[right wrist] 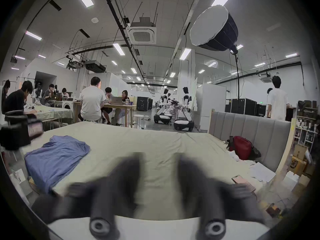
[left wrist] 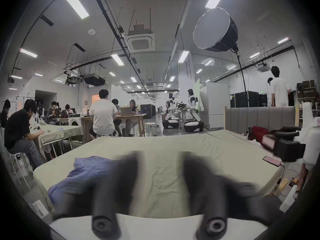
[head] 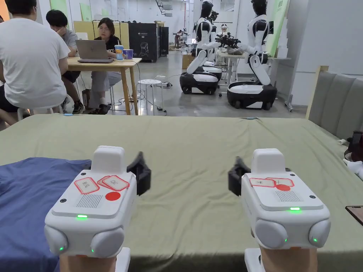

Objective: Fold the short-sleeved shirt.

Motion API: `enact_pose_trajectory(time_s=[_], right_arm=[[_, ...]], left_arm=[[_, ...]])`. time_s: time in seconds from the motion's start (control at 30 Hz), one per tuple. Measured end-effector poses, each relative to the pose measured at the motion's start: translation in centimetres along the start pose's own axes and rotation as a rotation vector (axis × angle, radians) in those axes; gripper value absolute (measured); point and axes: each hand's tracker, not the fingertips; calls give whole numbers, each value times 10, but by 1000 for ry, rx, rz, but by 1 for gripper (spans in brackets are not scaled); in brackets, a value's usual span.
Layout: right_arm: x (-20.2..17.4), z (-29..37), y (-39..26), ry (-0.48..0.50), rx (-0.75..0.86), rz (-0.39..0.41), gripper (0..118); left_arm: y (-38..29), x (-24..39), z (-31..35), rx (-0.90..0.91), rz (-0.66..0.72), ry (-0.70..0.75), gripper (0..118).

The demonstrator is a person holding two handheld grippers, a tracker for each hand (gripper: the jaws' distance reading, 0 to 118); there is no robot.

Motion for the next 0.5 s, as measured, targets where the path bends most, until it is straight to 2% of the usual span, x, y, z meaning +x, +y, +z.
enact_pose_trajectory(time_s=[0.07,0.13,0.17,0.33,0.5], right_arm=[[-2,1,-2,-91,22,54,1],[2,4,-1,-53,14,25,1],[4,4,-1,-39,3,7,1],[0,2,-1,-45,-2,14,1],[-41,-8,7,39,-1,9,1]], left_arm=[[-1,3,-4,2,-33,78,0],[-1,3,-7,-4,-23,-2,0],[-1,3,-9,-9,-20,5,0],[-4,-2,-9,-15,-11,27,0],[-1,-41,4,-23,-23,116,0]])
